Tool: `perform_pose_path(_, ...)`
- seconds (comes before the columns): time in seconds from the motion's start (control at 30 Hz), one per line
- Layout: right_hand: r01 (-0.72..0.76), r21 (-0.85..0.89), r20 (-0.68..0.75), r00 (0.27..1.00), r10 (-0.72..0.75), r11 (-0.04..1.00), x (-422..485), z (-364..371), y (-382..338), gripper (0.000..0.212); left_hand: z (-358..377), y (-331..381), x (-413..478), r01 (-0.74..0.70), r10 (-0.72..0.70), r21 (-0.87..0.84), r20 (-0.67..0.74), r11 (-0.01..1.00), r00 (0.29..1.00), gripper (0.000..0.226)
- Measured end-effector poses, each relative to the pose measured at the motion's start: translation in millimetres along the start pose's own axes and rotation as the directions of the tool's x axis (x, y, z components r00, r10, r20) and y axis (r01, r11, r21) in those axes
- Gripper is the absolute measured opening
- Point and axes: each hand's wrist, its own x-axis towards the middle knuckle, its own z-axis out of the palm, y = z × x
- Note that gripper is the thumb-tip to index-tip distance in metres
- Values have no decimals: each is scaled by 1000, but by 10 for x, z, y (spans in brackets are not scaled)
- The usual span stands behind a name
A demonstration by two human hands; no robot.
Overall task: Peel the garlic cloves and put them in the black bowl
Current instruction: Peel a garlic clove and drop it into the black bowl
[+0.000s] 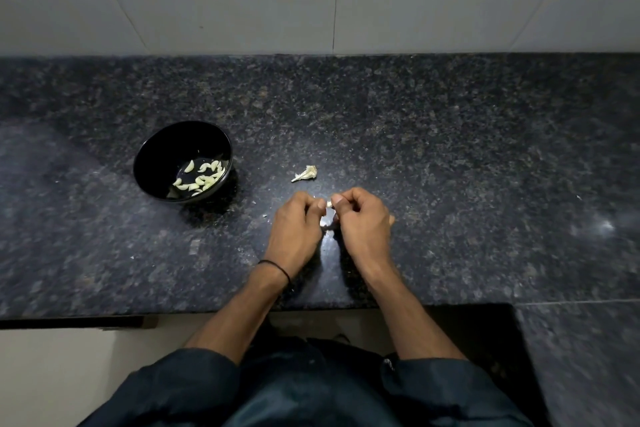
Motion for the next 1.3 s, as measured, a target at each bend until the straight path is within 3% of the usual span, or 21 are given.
perform_pose_path(0.27,122,-199,-86,986,-141,972,-29,14,-9,20,60,11,23,81,-96,-172,-77,982,992,8)
perform_pose_path(0.53,114,-136,-48,991,-121,984,-6,20,40,17,72,-62,41,126,-130,-284,6,950,992,10)
perform_pose_path(0.63,131,-111,-32,990,-136,985,-26,27,51,16,71,-39,38,158,-153,-342,40,926,987,25)
perform_pose_path(0.8,131,-3,-15,991,-131,991,-46,5,9,17,69,-39,53,177,-187,-437,20,882,982,17)
perform_pose_path(1.03,53,82,-16,999,-52,995,-42,66,60,18,58,-44,13,181,-176,-490,56,853,983,13)
perform_pose_path(1.3,-67,215,109,993,44,974,-36,92,60,14,51,-103,28,174,-185,-492,26,853,982,18)
